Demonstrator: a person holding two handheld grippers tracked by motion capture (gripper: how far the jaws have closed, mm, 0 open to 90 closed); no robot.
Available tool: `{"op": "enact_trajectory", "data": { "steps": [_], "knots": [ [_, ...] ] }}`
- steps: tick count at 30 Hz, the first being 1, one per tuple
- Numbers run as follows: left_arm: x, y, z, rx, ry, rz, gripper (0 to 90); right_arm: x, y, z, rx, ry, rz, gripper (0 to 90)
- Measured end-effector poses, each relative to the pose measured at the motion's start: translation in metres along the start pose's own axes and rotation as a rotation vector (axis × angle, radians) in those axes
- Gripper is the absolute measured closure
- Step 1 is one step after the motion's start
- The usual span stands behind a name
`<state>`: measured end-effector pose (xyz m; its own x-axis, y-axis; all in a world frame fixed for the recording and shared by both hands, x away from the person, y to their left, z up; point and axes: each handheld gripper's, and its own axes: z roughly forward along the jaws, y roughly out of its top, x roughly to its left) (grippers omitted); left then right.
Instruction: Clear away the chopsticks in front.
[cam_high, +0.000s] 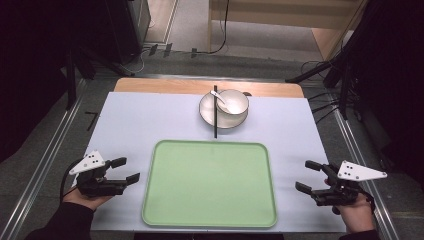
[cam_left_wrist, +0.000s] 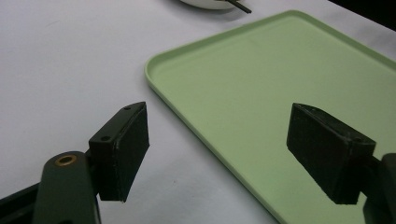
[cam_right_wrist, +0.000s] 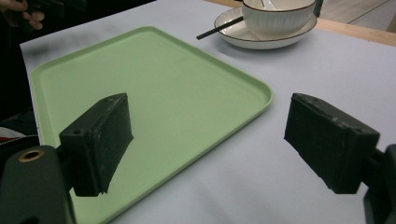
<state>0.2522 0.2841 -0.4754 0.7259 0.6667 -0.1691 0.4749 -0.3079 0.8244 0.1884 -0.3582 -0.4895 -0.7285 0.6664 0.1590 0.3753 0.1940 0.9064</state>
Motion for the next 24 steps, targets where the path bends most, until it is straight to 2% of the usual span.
{"op": "enact_trajectory", "data": {
  "steps": [16,22,24],
  "knots": [
    [0.0002,0.0007,-0.0002,0.004,0.001,-0.006,21.4,0.0001,0.0000,0.0002,0.001,0.001,-0.001,15.4],
    [0.0001,0.0017,-0.0004,0.012,0.006,-0.022,22.4,0.0002,0.0000,0.0002,0.002,0.000,-0.001,15.4],
    [-0.0007,0.0045,0.0008,0.030,0.024,-0.039,22.4,0.0002,0.0000,0.0005,0.004,0.000,-0.002,15.4]
  ]
}}
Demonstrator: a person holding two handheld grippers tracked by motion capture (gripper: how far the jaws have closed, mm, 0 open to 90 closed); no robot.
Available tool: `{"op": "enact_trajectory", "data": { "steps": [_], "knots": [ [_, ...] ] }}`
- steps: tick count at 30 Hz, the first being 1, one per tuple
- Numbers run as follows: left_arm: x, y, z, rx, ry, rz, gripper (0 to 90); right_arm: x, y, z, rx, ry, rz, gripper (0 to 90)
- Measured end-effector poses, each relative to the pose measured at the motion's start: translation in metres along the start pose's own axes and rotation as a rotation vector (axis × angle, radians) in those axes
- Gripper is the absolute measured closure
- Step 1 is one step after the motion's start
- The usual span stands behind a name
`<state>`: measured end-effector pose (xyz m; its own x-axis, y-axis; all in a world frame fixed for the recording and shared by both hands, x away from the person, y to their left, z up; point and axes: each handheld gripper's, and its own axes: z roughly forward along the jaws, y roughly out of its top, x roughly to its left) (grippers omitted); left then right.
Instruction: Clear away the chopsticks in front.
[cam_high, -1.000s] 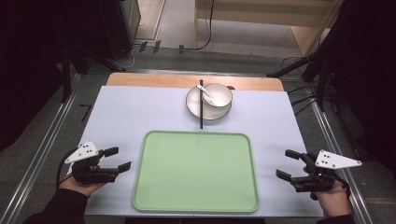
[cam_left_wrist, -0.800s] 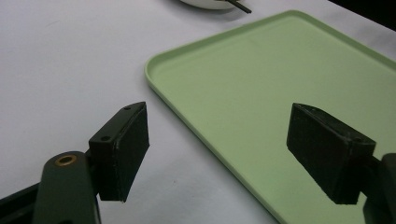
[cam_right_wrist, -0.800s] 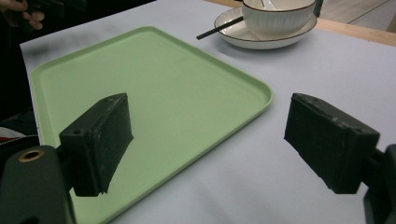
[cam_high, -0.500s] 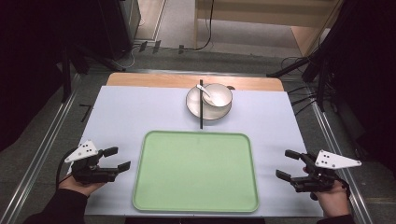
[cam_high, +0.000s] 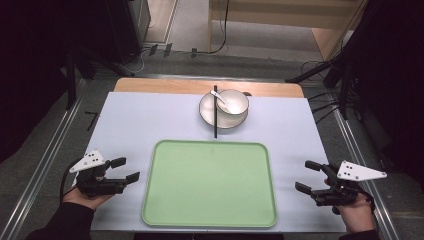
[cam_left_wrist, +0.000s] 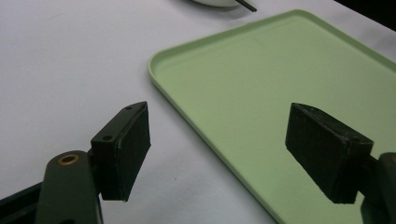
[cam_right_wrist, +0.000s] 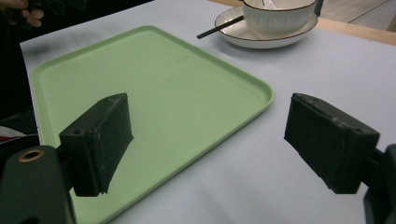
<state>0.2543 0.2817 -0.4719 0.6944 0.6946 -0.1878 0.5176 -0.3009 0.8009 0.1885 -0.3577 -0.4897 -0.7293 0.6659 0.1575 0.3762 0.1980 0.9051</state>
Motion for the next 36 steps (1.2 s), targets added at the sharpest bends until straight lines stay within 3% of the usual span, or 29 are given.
{"op": "enact_trajectory", "data": {
  "steps": [10,17,22,29,36],
  "knots": [
    [-0.004,0.012,0.009,0.045,0.018,-0.051,22.9,0.000,0.000,0.001,0.003,-0.001,-0.001,15.4],
    [-0.010,0.023,0.021,0.069,0.016,-0.048,25.4,0.000,0.000,0.001,0.006,-0.002,-0.002,15.4],
    [-0.011,0.032,0.028,0.094,-0.016,-0.093,27.7,0.001,0.000,0.001,0.010,-0.002,-0.001,15.4],
    [-0.008,0.041,0.039,0.155,-0.014,-0.095,29.2,0.000,-0.001,0.001,0.010,-0.003,0.002,15.4],
    [-0.006,0.064,0.051,0.170,-0.008,-0.106,28.8,0.000,-0.001,0.001,0.015,-0.003,0.003,15.4]
  ]
}}
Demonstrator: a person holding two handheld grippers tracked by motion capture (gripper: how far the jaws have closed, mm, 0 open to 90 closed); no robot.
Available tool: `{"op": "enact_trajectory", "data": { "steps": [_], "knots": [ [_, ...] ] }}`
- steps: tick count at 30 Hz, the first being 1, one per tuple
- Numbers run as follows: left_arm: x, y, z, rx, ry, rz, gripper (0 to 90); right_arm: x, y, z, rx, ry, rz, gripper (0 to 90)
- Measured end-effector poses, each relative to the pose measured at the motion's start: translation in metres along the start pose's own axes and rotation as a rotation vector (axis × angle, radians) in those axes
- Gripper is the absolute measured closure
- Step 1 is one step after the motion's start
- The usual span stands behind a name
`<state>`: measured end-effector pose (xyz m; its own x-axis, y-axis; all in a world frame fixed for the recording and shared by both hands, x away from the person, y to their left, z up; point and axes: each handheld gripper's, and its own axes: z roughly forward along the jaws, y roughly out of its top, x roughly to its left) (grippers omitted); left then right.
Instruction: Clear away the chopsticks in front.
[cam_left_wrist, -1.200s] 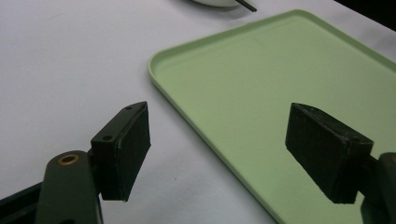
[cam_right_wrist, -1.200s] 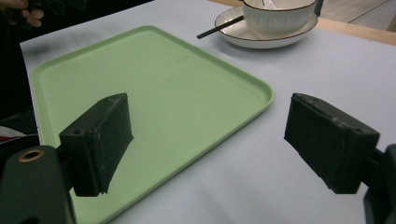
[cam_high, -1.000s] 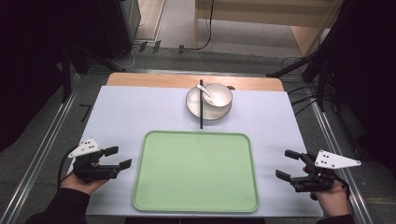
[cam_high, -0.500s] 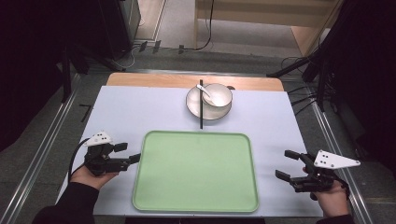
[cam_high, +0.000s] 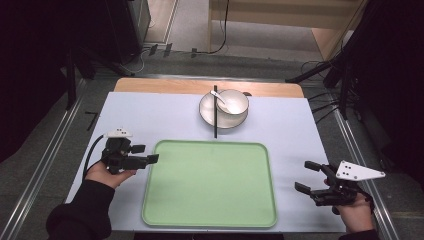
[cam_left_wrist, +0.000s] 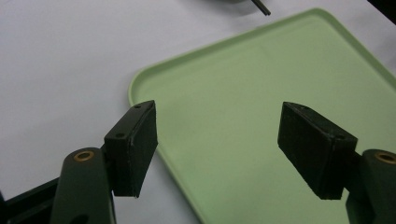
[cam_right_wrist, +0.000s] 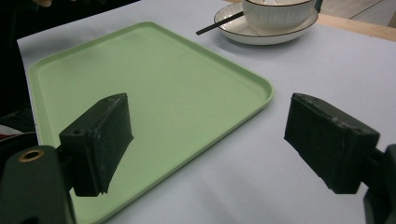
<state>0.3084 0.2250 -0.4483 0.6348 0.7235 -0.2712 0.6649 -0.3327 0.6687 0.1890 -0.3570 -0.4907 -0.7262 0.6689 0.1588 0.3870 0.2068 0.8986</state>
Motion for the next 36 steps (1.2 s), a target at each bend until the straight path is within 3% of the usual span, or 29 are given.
{"op": "enact_trajectory", "data": {
  "steps": [23,30,36],
  "knots": [
    [-0.020,0.069,0.053,0.066,-0.020,0.056,28.5,0.000,0.000,-0.001,-0.004,0.005,0.001,15.4],
    [-0.022,0.093,0.067,0.059,-0.036,0.030,29.3,0.000,0.000,-0.001,-0.009,0.005,0.002,15.3],
    [-0.026,0.111,0.085,0.066,-0.012,0.053,30.6,0.000,0.000,-0.001,-0.012,0.007,0.000,15.3]
  ]
}}
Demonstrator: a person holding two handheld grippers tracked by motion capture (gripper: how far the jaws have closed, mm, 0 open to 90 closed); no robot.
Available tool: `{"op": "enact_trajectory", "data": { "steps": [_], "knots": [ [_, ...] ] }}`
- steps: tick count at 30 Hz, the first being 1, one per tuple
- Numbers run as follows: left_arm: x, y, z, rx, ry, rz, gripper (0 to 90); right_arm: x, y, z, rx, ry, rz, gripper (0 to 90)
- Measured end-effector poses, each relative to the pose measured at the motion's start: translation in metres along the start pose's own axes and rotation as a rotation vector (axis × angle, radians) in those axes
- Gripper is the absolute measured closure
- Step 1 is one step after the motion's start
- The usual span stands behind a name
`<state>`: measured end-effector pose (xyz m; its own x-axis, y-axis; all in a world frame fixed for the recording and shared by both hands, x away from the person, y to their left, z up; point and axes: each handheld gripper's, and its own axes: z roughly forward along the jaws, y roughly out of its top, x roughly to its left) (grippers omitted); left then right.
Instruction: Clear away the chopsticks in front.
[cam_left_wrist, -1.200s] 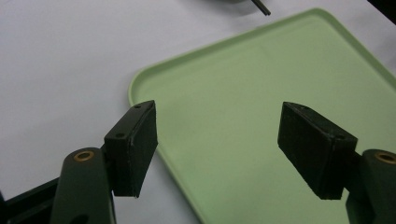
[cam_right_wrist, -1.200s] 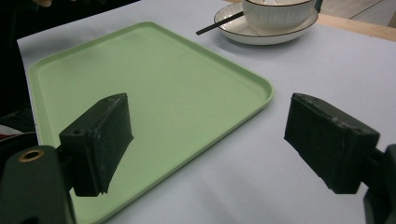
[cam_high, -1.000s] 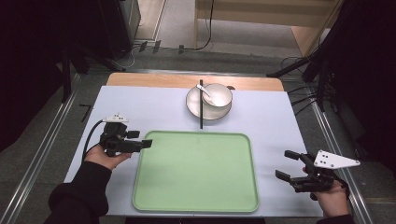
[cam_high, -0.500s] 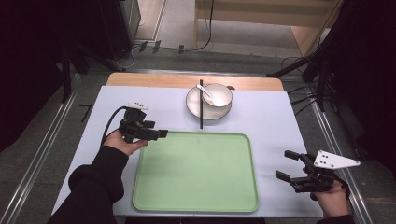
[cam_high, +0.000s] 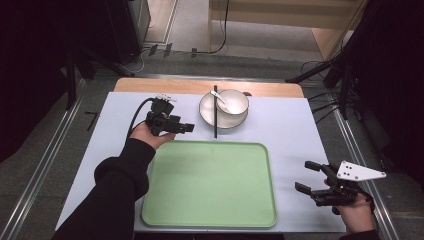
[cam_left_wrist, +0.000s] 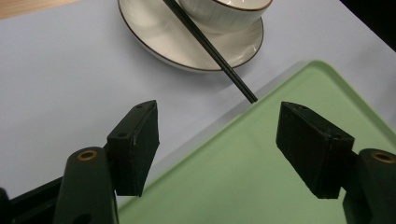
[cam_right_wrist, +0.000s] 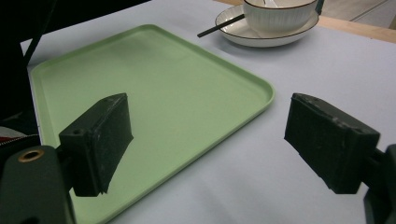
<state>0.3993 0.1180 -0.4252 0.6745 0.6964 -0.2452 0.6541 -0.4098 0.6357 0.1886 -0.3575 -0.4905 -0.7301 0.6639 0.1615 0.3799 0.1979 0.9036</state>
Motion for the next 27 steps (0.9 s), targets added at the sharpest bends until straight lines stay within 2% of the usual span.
{"op": "enact_trajectory", "data": {
  "steps": [8,13,17,18,22,23,24,25,27],
  "knots": [
    [-0.002,0.021,0.023,0.017,0.027,0.012,32.3,0.000,0.000,-0.001,-0.002,0.003,0.000,15.3],
    [-0.001,0.035,0.036,0.010,0.053,0.000,34.1,0.000,0.000,-0.001,-0.005,0.005,0.001,15.4],
    [-0.004,0.045,0.052,0.028,0.085,0.014,35.8,0.000,0.000,-0.001,-0.006,0.007,0.003,15.3],
    [-0.006,0.048,0.060,0.029,0.098,0.019,36.7,-0.001,0.000,-0.001,-0.008,0.006,0.003,15.3],
    [-0.008,0.051,0.070,0.012,0.097,0.002,41.0,-0.001,0.000,-0.001,-0.011,0.008,0.005,15.3],
    [-0.010,0.051,0.078,0.010,0.113,0.011,41.1,-0.001,-0.001,-0.001,-0.012,0.010,0.006,15.3],
    [-0.010,0.051,0.078,0.010,0.113,0.011,41.3,-0.001,-0.001,-0.001,-0.012,0.010,0.006,15.3],
    [-0.011,0.050,0.088,0.027,0.128,0.014,41.3,-0.001,-0.001,-0.001,-0.014,0.010,0.004,15.3],
    [-0.011,0.049,0.092,0.032,0.136,0.014,41.2,-0.002,0.000,-0.002,-0.014,0.009,0.003,15.3]
  ]
}}
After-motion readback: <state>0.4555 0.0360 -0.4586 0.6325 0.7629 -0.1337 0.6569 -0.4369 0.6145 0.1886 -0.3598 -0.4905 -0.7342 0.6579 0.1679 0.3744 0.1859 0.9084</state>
